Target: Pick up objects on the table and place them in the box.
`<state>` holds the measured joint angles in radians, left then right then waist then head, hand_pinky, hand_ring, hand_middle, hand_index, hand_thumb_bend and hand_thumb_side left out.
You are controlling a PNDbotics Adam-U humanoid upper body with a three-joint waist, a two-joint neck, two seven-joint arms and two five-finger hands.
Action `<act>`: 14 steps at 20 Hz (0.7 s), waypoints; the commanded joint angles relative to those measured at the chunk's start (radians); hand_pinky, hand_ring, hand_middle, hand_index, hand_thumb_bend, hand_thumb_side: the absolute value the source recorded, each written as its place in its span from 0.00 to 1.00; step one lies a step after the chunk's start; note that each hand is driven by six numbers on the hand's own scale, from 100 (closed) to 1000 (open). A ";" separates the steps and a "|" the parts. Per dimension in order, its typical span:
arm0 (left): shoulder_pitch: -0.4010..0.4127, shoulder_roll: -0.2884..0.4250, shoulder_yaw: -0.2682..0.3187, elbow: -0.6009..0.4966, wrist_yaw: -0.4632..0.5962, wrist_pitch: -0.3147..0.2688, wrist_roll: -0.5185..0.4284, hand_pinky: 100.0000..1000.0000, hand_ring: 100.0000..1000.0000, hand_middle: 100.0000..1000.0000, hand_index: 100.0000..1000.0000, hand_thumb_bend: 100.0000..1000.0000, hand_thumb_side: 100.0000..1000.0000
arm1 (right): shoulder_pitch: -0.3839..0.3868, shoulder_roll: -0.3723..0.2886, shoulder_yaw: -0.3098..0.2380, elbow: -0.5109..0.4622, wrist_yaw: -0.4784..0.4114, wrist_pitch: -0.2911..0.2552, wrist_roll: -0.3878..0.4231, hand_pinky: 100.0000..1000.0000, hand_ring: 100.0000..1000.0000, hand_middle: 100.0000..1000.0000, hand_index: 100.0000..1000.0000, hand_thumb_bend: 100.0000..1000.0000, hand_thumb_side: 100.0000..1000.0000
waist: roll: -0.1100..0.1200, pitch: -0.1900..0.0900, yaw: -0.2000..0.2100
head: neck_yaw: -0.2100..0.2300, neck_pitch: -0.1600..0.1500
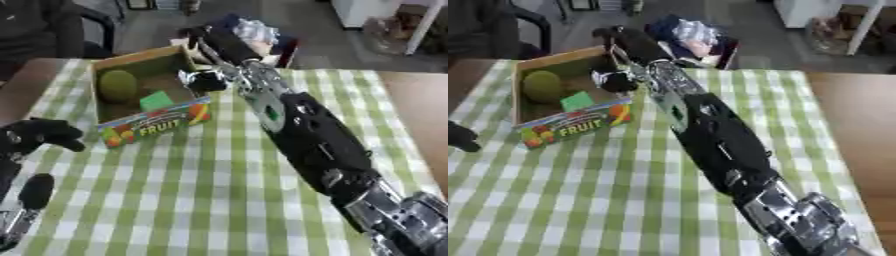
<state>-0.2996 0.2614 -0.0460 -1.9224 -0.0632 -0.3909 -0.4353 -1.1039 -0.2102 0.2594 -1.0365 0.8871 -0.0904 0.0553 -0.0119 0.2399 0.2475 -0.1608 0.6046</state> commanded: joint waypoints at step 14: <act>0.050 0.025 0.047 0.016 -0.044 0.013 0.080 0.78 0.63 0.67 0.83 0.05 0.62 | 0.281 -0.123 -0.011 -0.506 -0.305 0.057 -0.017 0.55 0.64 0.60 0.87 0.00 0.39 | 0.011 -0.022 -0.122 | 0.081 0.054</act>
<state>-0.2447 0.2631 -0.0096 -1.8988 -0.1054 -0.3783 -0.3656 -0.8103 -0.3125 0.2624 -1.4890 0.6092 -0.0471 0.0438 -0.0046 0.2377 0.1207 -0.0860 0.6485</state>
